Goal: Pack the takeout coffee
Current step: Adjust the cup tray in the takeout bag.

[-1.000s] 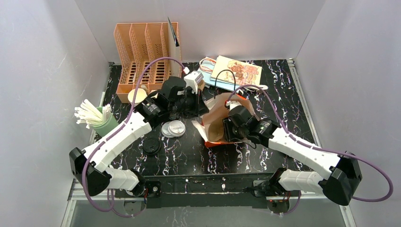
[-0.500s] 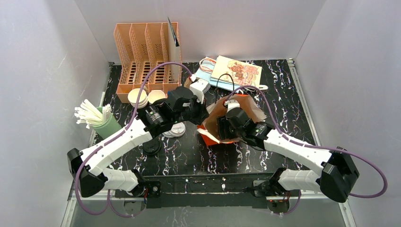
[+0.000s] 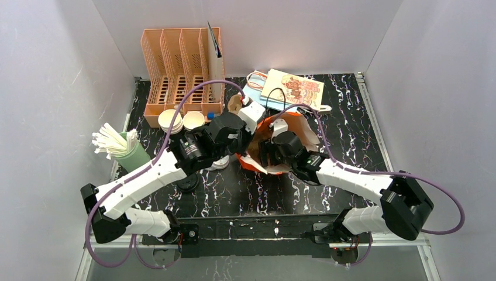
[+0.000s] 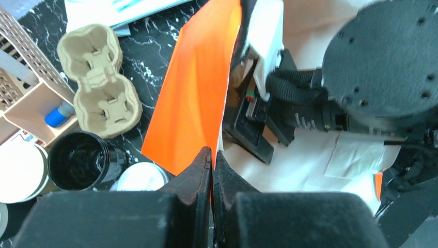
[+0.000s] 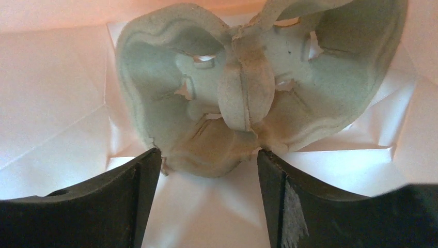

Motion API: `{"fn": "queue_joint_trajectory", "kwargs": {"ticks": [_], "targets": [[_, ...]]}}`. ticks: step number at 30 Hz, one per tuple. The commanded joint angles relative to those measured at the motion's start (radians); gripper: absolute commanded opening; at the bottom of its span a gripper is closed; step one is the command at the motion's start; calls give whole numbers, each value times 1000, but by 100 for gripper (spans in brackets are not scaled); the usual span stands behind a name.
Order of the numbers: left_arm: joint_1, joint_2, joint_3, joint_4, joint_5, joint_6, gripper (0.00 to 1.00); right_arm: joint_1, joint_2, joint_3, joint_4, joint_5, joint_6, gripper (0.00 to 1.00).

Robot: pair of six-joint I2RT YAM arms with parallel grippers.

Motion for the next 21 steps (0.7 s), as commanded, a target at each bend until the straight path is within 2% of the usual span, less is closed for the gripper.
{"fn": "queue_joint_trajectory", "kwargs": {"ticks": [1,7,14,16,19,21], "targets": [[-7,-101,-105,53,-1,-10,0,-19,25,44,50,-26,-56,75],[-7,-217,-296,121,21,-90,0,-19,72,73,-4,-69,-90,71],[-7,-232,-338,134,28,-148,0,-19,23,111,-61,-63,-97,65],[-7,-233,-334,135,20,-152,0,-22,-18,130,-87,-82,-107,67],[-7,-227,-328,132,12,-154,0,-28,-56,168,-161,-113,-114,78],[-7,-217,-320,130,9,-154,0,-39,-56,201,-221,-121,-115,81]]}}
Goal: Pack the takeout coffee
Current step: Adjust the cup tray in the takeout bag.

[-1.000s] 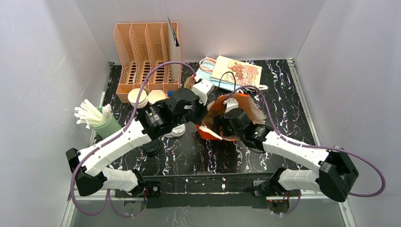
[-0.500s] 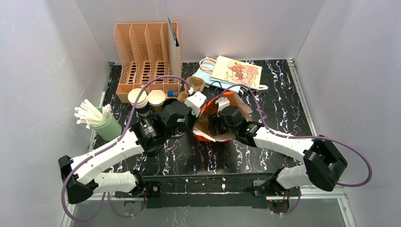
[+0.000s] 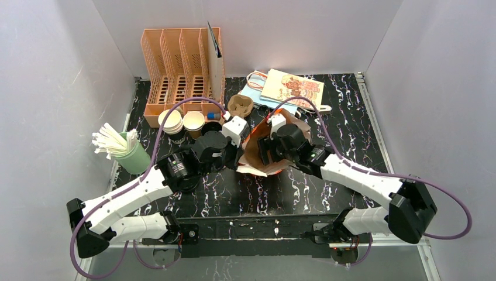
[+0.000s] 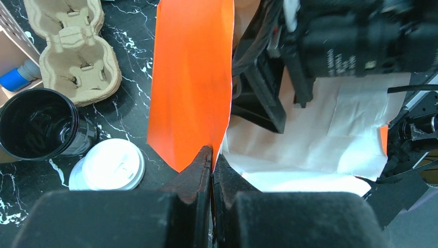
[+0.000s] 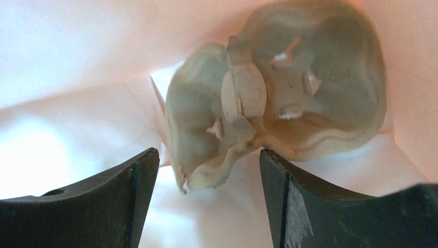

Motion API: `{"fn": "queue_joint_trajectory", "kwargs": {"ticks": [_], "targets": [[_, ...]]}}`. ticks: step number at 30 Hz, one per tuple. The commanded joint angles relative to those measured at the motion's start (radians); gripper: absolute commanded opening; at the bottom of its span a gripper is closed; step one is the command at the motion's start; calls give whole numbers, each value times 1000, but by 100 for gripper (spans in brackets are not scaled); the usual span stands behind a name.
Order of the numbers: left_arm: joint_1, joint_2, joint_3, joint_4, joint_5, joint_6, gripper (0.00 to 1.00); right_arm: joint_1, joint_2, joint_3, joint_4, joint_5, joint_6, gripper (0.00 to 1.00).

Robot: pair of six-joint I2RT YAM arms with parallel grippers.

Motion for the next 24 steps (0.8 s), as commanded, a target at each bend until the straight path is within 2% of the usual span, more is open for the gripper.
{"fn": "queue_joint_trajectory", "kwargs": {"ticks": [1,4,8,12,13,17,20,24], "targets": [[-7,7,11,-18,-5,-22,0,-38,-40,119,-113,-38,-20,81],[-7,24,22,-19,-6,-23,0,-100,0,163,-189,-121,-22,82],[-7,48,42,-21,-11,-19,0,-154,64,209,-251,-151,-30,81],[-7,55,57,-18,-26,-18,0,-173,139,254,-312,-223,-62,64],[-7,57,62,-18,-25,-17,0,-173,143,255,-301,-241,-68,62],[-6,64,79,-23,-41,-20,0,-173,149,255,-283,-290,-68,63],[-5,59,85,-20,-95,-63,0,-171,181,238,-333,-327,-39,62],[11,16,80,62,-205,-148,0,-152,179,173,-409,-240,46,61]]}}
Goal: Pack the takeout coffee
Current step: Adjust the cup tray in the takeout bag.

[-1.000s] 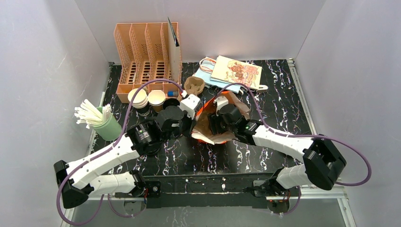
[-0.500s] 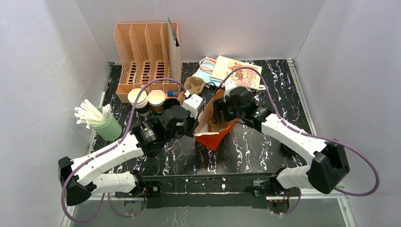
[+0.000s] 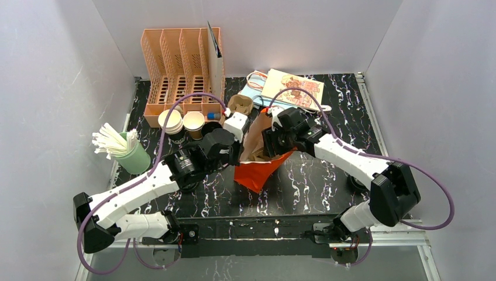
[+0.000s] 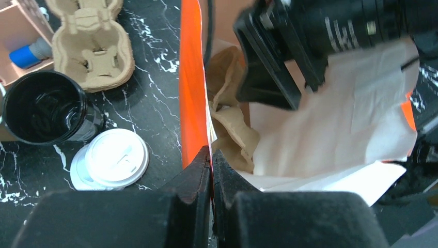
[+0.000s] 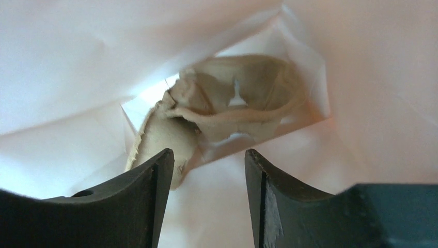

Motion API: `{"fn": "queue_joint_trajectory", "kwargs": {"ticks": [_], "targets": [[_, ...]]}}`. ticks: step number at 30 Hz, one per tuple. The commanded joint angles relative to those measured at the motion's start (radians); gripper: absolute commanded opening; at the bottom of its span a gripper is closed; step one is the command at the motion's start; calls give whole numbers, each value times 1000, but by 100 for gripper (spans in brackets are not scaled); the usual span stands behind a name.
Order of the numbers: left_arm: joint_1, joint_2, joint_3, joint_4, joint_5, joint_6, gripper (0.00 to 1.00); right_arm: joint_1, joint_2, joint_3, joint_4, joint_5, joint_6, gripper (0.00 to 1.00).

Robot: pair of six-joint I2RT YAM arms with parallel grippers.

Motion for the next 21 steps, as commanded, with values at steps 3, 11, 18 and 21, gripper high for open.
{"fn": "queue_joint_trajectory", "kwargs": {"ticks": [3,11,18,21], "targets": [[17,-46,112,143,-195,-44,0,17,-89,-173,-3,128,129,54],[17,-13,132,177,-101,23,0,113,-77,-286,280,386,165,30],[20,-42,12,81,-56,-130,0,323,-8,-224,253,766,149,27],[25,-37,46,6,-72,-154,18,348,-20,-253,234,815,140,26]]}}
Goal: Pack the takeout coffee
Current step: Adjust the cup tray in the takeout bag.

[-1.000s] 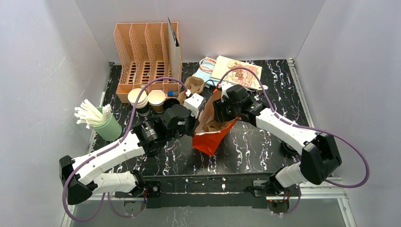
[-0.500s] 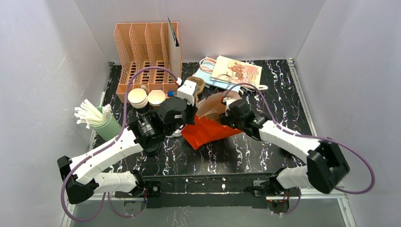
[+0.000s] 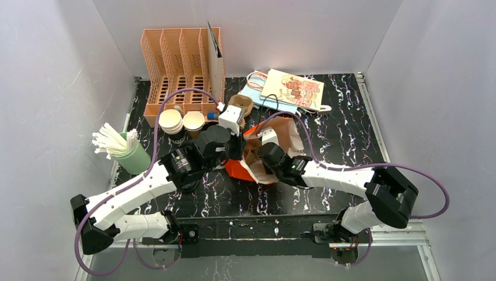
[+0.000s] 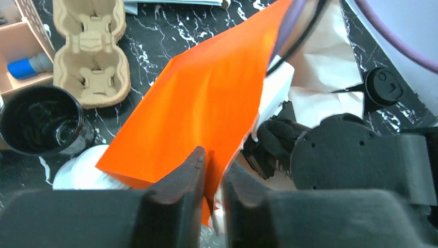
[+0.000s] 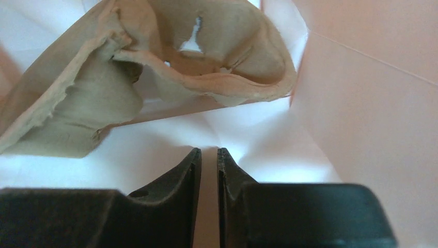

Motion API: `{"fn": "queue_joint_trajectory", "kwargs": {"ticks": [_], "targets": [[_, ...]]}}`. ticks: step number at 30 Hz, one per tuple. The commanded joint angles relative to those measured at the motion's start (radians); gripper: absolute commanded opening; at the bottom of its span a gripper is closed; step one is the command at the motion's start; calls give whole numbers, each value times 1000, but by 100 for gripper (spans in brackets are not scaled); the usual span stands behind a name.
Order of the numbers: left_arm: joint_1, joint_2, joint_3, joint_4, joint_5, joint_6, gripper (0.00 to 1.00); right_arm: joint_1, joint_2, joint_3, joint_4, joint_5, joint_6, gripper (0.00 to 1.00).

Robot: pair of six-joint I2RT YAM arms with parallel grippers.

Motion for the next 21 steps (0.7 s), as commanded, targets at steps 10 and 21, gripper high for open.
{"fn": "queue_joint_trajectory", "kwargs": {"ticks": [10,21], "targets": [[299,297,487,-422,503,75,77,39,-77,-12,3,59,-44,26],[305,507,758,-525,772,208,87,38,-83,-13,36,26,-77,26]]}}
